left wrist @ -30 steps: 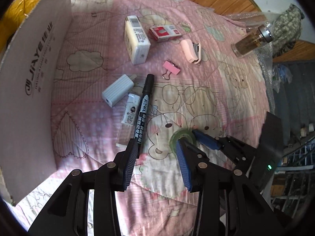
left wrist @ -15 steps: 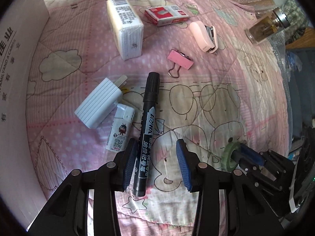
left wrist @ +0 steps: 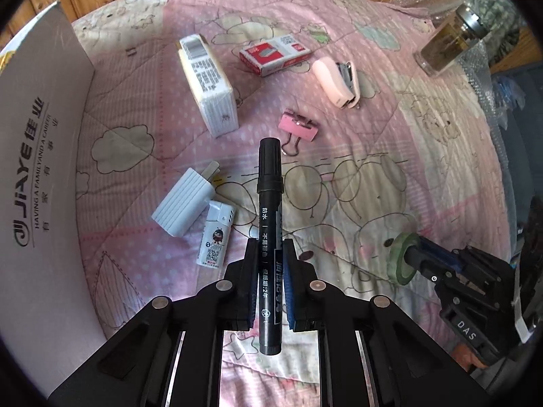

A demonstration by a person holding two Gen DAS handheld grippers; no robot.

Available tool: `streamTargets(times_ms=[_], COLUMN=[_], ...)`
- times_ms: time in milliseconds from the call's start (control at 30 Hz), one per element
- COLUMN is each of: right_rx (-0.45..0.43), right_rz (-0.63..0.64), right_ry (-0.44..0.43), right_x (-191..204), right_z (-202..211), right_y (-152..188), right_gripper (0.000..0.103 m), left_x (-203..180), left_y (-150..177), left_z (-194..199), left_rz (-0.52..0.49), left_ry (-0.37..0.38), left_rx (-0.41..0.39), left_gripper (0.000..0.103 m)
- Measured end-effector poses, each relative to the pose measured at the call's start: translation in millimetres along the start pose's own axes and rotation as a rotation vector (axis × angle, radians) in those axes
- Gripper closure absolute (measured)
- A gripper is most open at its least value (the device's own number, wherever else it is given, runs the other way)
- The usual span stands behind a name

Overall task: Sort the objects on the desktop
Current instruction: 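Grasp the black marker with the left tool while the right tool grasps the green tape roll, then lift the marker and tape roll and carry both over the box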

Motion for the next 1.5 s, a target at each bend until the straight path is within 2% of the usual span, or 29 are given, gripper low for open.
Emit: streamTargets(times_ms=[133, 267, 467, 600, 900, 1100, 1500], right_rx=[-0.048, -0.061, -0.063, -0.065, -0.047, -0.016, -0.014], right_rz=[-0.087, -0.123, -0.094, -0.027, 0.169, 0.335, 0.536], right_ry=[-0.044, -0.049, -0.05, -0.048, -0.065, -0.078, -0.143], right_x=[-5, -1, 24, 50, 122, 170, 256], right_z=[21, 32, 43, 49, 46, 36, 27], right_y=[2, 4, 0, -7, -27, -38, -63], right_gripper=[0.087, 0.087, 0.087, 0.087, 0.087, 0.087, 0.087], left_x=[6, 14, 23, 36, 86, 123, 198], left_y=[6, 15, 34, 44, 56, 61, 76], left_z=[27, 48, 71, 91, 132, 150, 175], left_rz=[0.015, 0.036, 0.057, 0.063, 0.124, 0.214, 0.391], left_ry=[0.044, 0.08, 0.101, 0.064, -0.113, -0.139, -0.183], left_rx=[-0.029, -0.047, -0.072, -0.1, -0.185, -0.219, -0.274], left_gripper=[0.091, 0.091, 0.091, 0.091, 0.091, 0.091, 0.091])
Point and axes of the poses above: each gripper's, at about its wrist camera, not at the fingertips, and z roughly against the way its jaws point, x to its left, y to its underside, the point moved 4 cm from there along -z, roughly the way its jaws point, and after that the axes turned 14 degrees about -y, right-handed, at the moved point
